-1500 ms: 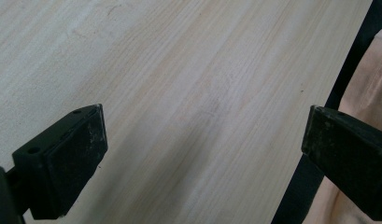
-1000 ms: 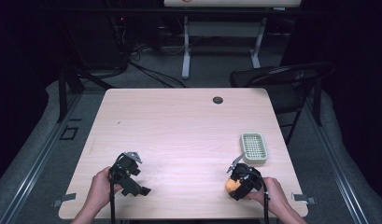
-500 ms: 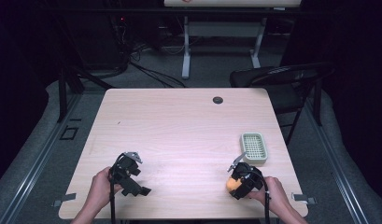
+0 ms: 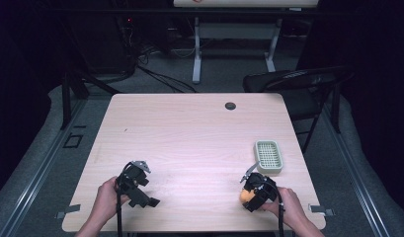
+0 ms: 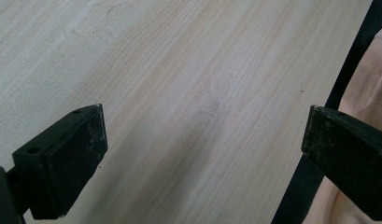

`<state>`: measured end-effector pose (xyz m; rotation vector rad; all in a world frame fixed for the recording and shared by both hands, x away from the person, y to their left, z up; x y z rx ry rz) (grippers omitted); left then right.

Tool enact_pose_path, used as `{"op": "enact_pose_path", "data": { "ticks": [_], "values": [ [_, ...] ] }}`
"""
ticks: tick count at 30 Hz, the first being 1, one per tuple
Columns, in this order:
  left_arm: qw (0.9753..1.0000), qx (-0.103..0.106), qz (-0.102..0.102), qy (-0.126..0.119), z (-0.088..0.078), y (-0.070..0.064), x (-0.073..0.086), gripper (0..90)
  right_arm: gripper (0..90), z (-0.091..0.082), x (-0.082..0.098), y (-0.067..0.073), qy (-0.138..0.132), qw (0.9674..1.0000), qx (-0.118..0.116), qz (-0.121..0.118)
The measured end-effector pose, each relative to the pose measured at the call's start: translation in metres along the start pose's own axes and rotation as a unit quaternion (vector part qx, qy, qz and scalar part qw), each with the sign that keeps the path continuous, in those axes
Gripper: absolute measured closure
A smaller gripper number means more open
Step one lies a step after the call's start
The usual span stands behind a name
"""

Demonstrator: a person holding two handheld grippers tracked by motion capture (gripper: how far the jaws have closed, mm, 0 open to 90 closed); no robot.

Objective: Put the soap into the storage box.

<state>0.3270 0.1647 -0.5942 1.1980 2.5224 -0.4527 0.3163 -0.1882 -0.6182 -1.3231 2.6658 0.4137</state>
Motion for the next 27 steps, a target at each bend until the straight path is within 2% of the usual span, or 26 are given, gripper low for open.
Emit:
{"op": "enact_pose_path", "data": {
  "ticks": [2, 5, 6, 7, 9, 12, 17, 20, 21, 25, 26, 27],
  "values": [
    [1.0, -0.001, 0.0, -0.001, 0.0, 0.0, 0.0, 0.5, 22.0, 0.0, 0.0, 0.0, 0.004, 1.0, 0.006, -0.003],
    [1.0, -0.001, -0.001, 0.0, 0.0, 0.0, 0.0, 0.5, 22.2, 0.0, -0.002, 0.001, -0.005, 1.0, 0.003, -0.001],
    [1.0, -0.009, -0.001, -0.001, 0.0, 0.001, 0.0, 0.5, 22.0, -0.001, -0.002, 0.0, -0.007, 1.0, 0.004, -0.002],
    [1.0, -0.001, -0.001, 0.0, 0.0, 0.0, 0.0, 0.5, 22.5, 0.0, -0.002, 0.001, -0.012, 0.9999, -0.001, 0.001],
    [1.0, -0.001, -0.001, -0.001, 0.0, 0.0, 0.0, 0.5, 25.2, -0.002, -0.002, -0.001, -0.013, 0.9999, 0.008, 0.004],
    [1.0, -0.001, 0.0, 0.002, 0.0, 0.0, 0.0, 0.5, 25.5, -0.001, -0.003, 0.0, -0.016, 0.9998, 0.005, 0.011],
    [1.0, -0.001, 0.002, 0.002, 0.0, 0.0, 0.0, 0.5, 26.1, -0.001, -0.003, 0.0, -0.012, 0.9997, 0.014, 0.018],
    [1.0, -0.008, -0.001, -0.001, 0.0, 0.0, 0.0, 0.5, 26.3, -0.001, -0.004, 0.001, -0.024, 0.9994, 0.005, 0.022],
    [1.0, -0.002, -0.003, -0.003, 0.0, 0.0, 0.0, 0.5, 26.3, -0.003, -0.003, 0.0, -0.019, 0.9996, 0.005, 0.02],
    [1.0, -0.002, -0.003, -0.004, 0.0, 0.0, 0.0, 0.5, 26.4, -0.007, -0.005, 0.001, -0.03, 0.9993, -0.001, 0.023],
    [1.0, -0.004, -0.001, -0.004, 0.0, 0.0, 0.0, 0.6, 26.5, -0.01, -0.004, -0.001, -0.023, 0.9995, 0.006, 0.019],
    [1.0, -0.003, 0.0, -0.004, -0.001, 0.0, 0.0, 0.6, 26.5, -0.009, -0.005, 0.0, -0.035, 0.9991, 0.0, 0.023]
  ]
}}
Point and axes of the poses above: each handheld gripper's, and its own axes: z roughly forward along the jaws, x roughly out of its underside, y roughly to its left, the point moved 7 cm from there along z, roughly forward along the jaws, and after that the axes turned 11 degrees about -x, right-handed, at the moved point
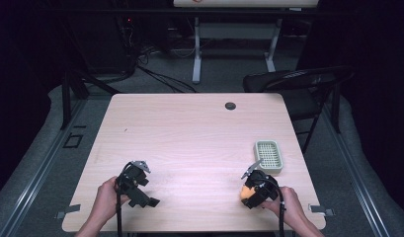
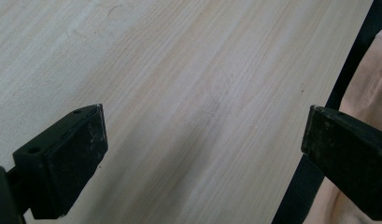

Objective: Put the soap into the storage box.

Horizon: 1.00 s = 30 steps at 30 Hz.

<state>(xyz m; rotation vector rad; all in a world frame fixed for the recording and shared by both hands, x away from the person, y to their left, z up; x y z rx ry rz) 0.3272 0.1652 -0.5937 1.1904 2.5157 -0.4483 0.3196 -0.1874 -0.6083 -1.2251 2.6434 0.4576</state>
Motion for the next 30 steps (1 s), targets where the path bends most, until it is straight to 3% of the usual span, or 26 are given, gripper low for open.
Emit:
{"op": "enact_pose_path", "data": {
  "ticks": [4, 5, 6, 9, 10, 13, 30],
  "values": [
    [1.0, 0.001, -0.002, 0.0, 0.0, 0.0, 0.0, 0.6, 26.5, -0.004, 0.0, 0.0, -0.001, 1.0, -0.002, 0.0],
    [1.0, 0.001, -0.002, 0.0, 0.0, 0.0, 0.0, 0.6, 26.5, -0.003, -0.001, 0.0, -0.016, 0.9998, -0.005, 0.005],
    [1.0, -0.001, 0.0, 0.001, 0.0, 0.0, 0.0, 0.6, 26.5, -0.006, -0.001, -0.001, -0.006, 1.0, 0.001, -0.002],
    [1.0, 0.0, 0.0, 0.002, -0.001, 0.0, 0.0, 0.6, 26.5, -0.008, -0.002, -0.001, -0.02, 0.9998, -0.004, 0.004],
    [1.0, 0.001, -0.001, 0.0, 0.0, 0.0, 0.0, 0.6, 26.5, -0.011, -0.002, -0.002, -0.012, 0.9999, 0.002, -0.001],
    [1.0, 0.0, -0.001, 0.001, -0.001, 0.0, 0.0, 0.6, 26.5, -0.013, -0.002, -0.004, -0.027, 0.9996, 0.002, 0.008],
    [1.0, 0.001, -0.001, 0.001, -0.001, -0.001, 0.0, 0.6, 26.4, -0.027, 0.0, -0.013, -0.031, 0.9992, 0.024, 0.007]
  ]
}}
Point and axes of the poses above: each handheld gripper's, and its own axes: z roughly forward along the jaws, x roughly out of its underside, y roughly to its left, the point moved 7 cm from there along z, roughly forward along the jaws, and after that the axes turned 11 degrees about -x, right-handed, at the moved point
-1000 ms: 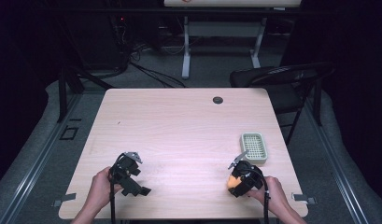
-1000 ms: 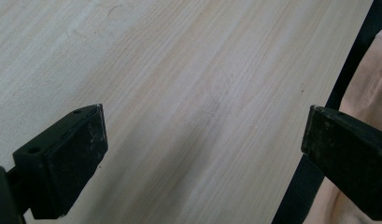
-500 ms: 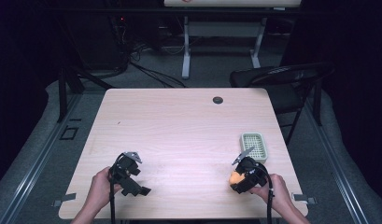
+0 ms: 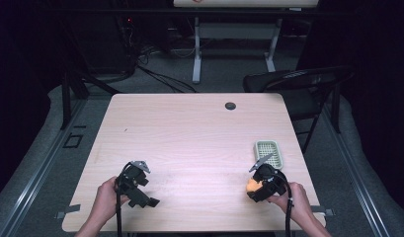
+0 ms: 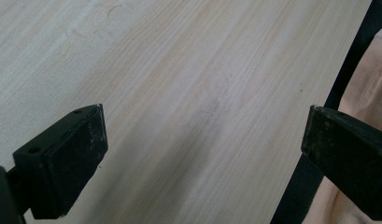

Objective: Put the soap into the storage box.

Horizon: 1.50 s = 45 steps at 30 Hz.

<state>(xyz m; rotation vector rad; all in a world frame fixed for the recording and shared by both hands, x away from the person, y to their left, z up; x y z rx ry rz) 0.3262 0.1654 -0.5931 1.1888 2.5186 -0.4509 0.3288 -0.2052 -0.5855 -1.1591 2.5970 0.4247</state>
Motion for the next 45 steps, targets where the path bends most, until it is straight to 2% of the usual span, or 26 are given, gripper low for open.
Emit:
{"op": "enact_pose_path", "data": {
  "ticks": [7, 8, 9, 20, 34, 42, 43, 44, 45],
  "values": [
    [1.0, 0.002, 0.0, 0.0, 0.001, 0.0, 0.0, 0.6, 26.4, -0.003, 0.001, -0.004, -0.009, 0.9999, 0.003, 0.007],
    [1.0, 0.002, 0.002, 0.0, 0.001, 0.0, 0.0, 0.6, 26.5, -0.003, 0.001, -0.003, -0.007, 1.0, 0.0, 0.007],
    [1.0, 0.002, 0.002, 0.0, 0.001, 0.0, 0.0, 0.6, 26.5, -0.005, 0.002, -0.005, -0.003, 1.0, 0.008, 0.004],
    [1.0, 0.003, 0.0, 0.0, 0.001, 0.0, 0.0, 0.6, 26.4, -0.01, 0.003, -0.012, -0.009, 0.9998, 0.009, 0.014],
    [1.0, 0.0, 0.0, 0.0, 0.0, 0.0, 0.0, 0.6, 26.4, -0.021, 0.003, -0.021, -0.026, 0.999, 0.029, 0.022],
    [1.0, -0.002, 0.002, 0.0, 0.001, 0.001, 0.0, 0.6, 26.4, -0.023, 0.005, -0.024, -0.024, 0.9988, 0.031, 0.029],
    [1.0, -0.001, 0.002, 0.0, 0.001, 0.001, -0.001, 0.6, 26.4, -0.022, 0.004, -0.024, -0.034, 0.9984, 0.027, 0.035],
    [1.0, 0.0, 0.002, 0.001, 0.001, 0.001, -0.001, 0.6, 26.4, -0.024, 0.005, -0.025, -0.022, 0.9988, 0.033, 0.029],
    [1.0, 0.0, 0.002, 0.0, 0.001, 0.0, -0.001, 0.6, 26.4, -0.024, 0.004, -0.025, -0.027, 0.9988, 0.025, 0.031]
  ]
}}
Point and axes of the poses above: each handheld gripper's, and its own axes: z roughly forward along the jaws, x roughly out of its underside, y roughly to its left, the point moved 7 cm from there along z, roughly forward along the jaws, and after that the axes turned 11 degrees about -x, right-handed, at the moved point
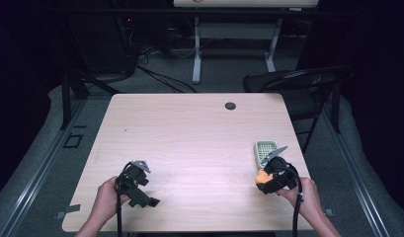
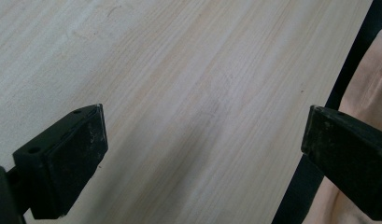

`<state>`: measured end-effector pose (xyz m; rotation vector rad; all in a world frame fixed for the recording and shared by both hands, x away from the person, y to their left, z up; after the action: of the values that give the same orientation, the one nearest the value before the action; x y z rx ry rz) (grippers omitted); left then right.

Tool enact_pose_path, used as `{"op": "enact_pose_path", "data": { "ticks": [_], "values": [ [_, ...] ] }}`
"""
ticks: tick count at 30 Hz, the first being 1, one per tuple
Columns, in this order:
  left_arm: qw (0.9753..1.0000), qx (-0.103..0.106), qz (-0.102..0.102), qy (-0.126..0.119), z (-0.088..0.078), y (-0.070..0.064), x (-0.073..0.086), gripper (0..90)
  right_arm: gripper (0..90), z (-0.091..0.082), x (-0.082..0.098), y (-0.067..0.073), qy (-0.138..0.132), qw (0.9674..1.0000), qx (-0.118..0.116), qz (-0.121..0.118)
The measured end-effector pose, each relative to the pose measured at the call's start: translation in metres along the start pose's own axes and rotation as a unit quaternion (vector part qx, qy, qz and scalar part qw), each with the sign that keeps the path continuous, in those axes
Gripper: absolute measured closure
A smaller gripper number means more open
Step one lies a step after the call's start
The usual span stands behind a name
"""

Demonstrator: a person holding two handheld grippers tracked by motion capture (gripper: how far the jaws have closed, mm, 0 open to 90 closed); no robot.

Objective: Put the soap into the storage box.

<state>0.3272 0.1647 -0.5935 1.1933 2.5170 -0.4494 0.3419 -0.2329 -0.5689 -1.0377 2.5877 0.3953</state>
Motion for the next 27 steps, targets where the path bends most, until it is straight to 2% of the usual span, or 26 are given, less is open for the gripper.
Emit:
{"op": "enact_pose_path", "data": {
  "ticks": [4, 8, 9, 13, 14, 27],
  "values": [
    [1.0, 0.0, 0.002, 0.002, 0.001, 0.0, -0.001, 0.6, 26.4, -0.001, 0.0, -0.003, 0.004, 1.0, 0.008, -0.002],
    [1.0, -0.002, -0.003, 0.004, 0.001, 0.001, 0.001, 0.6, 26.4, -0.003, -0.003, -0.005, -0.012, 0.9999, 0.009, 0.005],
    [1.0, -0.001, -0.004, 0.002, 0.001, 0.0, 0.001, 0.6, 26.5, -0.006, -0.002, -0.007, -0.004, 0.9999, 0.013, 0.002],
    [1.0, -0.002, -0.002, 0.0, 0.0, 0.0, 0.001, 0.6, 26.4, -0.009, -0.005, -0.01, -0.01, 0.9998, 0.017, 0.003],
    [1.0, -0.001, -0.003, 0.002, 0.0, 0.0, 0.002, 0.6, 26.5, -0.009, -0.006, -0.01, -0.016, 0.9998, 0.013, 0.008],
    [1.0, 0.001, 0.0, 0.002, 0.001, 0.0, 0.0, 0.5, 26.5, -0.014, -0.017, -0.027, -0.022, 0.9992, 0.027, 0.02]
  ]
}}
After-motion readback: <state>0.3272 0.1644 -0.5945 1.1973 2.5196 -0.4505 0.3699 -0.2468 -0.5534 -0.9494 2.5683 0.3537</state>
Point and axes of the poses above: each handheld gripper's, and its own axes: z roughly forward along the jaws, x roughly out of its underside, y roughly to its left, the point moved 7 cm from there along z, roughly forward along the jaws, and after that the axes turned 11 degrees about -x, right-handed, at the moved point
